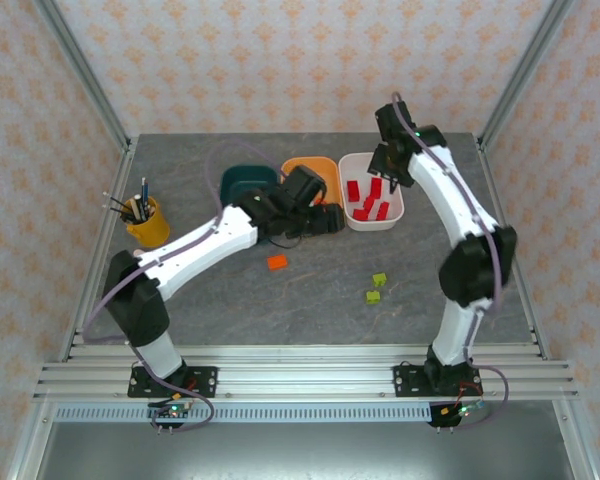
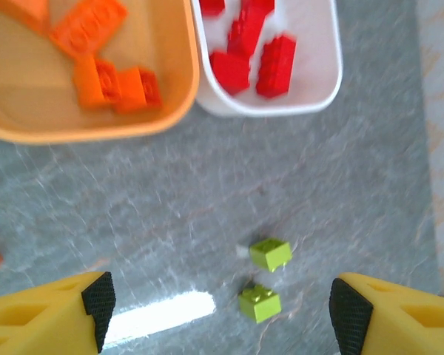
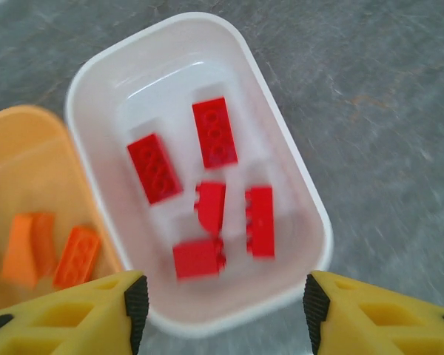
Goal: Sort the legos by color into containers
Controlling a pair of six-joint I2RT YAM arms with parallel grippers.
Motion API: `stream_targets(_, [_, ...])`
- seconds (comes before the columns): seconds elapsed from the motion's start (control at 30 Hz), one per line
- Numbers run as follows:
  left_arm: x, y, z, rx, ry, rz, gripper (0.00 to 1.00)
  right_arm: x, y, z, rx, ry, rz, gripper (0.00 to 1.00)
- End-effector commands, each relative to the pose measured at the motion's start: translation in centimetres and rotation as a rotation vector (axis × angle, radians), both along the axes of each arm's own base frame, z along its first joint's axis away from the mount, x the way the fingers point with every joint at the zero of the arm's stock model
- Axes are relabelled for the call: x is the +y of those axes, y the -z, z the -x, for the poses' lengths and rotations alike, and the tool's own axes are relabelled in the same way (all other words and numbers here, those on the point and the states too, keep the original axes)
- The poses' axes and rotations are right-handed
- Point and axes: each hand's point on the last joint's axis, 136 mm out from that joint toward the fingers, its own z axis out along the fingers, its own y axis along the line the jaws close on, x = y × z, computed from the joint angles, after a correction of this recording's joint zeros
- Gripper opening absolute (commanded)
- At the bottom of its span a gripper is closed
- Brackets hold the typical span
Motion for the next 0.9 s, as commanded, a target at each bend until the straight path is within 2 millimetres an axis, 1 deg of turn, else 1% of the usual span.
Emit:
stream_targets(0.0, [-1.9,2.1,2.4,0.106,0.024,-0.033,0.79,-0.7,0.5,6.6,0.077,0.065,-0.045,0.6])
stream_targets(0.07, [-3.3,3.5,3.4,0.147,0.037,-0.054,0.79,-1.0,0.3,10.8,0.088,0.077,-0.102,0.61])
stream_targets(0.17, [-5.4,5.0,4.9,0.194,0.056,-0.084,0.8,-2.1,0.7,16.9,0.132,0.111,-0.166,0.62])
stream_targets(0.2, [-6.0,6.5,5.2,0.224,0.056,-0.112,0.8,-2.4,0.8,18.5,0.142,0.122,-0.181,0.63])
stream_targets(0.27, [-7.1,8.1,6.2,0.267,0.061,-0.148,0.81,-3.2,0.9,22.1,0.153,0.14,-0.214,0.63])
stream_targets(0.37, [-8.6,9.6,7.4,0.298,0.067,-0.193,0.82,-4.2,1.1,26.2,0.166,0.162,-0.251,0.65])
stream_targets(0.43, [-9.8,10.4,8.0,0.315,0.072,-0.205,0.83,-4.6,1.6,28.4,0.194,0.169,-0.267,0.65])
stream_targets(0.5, [-10.6,11.4,8.7,0.34,0.069,-0.221,0.83,-4.9,2.1,30.1,0.222,0.174,-0.275,0.65])
stream_targets(0.57, [-10.9,12.5,9.2,0.365,0.061,-0.251,0.83,-5.1,2.1,31.1,0.217,0.176,-0.289,0.65])
stream_targets(0.7, [-11.2,13.7,9.3,0.37,0.047,-0.292,0.82,-5.4,1.6,32.0,0.202,0.174,-0.301,0.65])
stream_targets(0.87, [-12.4,15.3,8.9,0.376,0.046,-0.288,0.77,-5.6,1.7,33.0,0.188,0.167,-0.317,0.64])
